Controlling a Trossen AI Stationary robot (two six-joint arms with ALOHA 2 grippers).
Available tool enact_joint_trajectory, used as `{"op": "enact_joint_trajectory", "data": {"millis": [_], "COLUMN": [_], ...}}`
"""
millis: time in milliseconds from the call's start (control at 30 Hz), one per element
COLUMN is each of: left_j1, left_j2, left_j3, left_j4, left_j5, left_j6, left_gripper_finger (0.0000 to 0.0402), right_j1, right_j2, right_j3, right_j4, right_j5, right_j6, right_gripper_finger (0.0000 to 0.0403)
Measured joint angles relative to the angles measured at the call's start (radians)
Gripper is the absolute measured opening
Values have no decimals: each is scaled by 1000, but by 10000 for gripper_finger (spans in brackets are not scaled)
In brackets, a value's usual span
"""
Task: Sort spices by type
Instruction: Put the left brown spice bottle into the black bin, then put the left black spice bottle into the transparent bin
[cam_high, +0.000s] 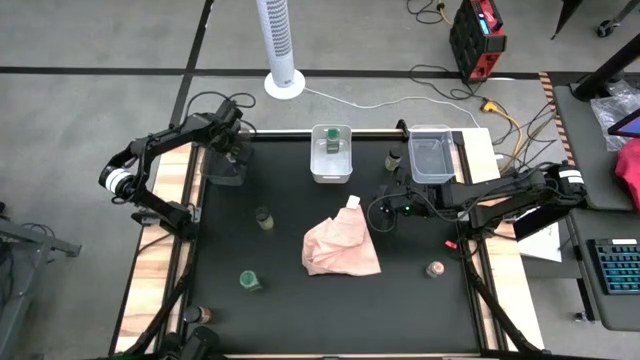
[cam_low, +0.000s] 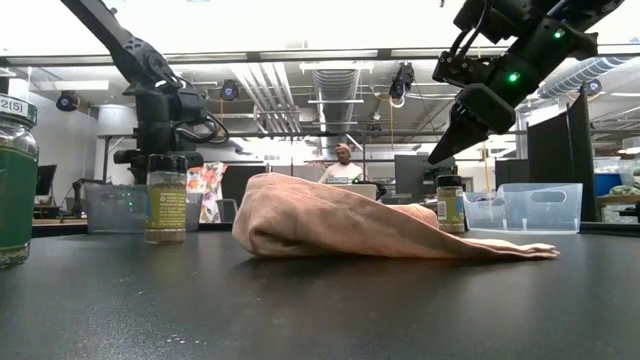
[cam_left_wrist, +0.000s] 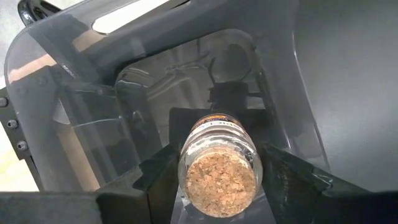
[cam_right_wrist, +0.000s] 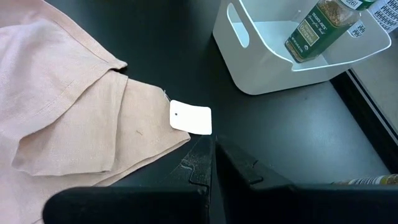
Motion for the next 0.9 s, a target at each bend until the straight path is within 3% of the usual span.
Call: {"op": "enact_joint_trajectory", "data": {"millis": [500,900], "left_j1": [0,0], "left_j2": [0,0], "left_j3": [0,0], "left_j4": [0,2], "left_j5": [0,-2], "left_j6": [-2,16], "left_gripper_finger": [193,252], "right_j1": [0,0], "right_j2": [0,0], "right_j3": [0,0], "right_j4": [1,4], "right_j5": [0,0], "right_j6": [0,0], "right_gripper_finger": [13,13]}}
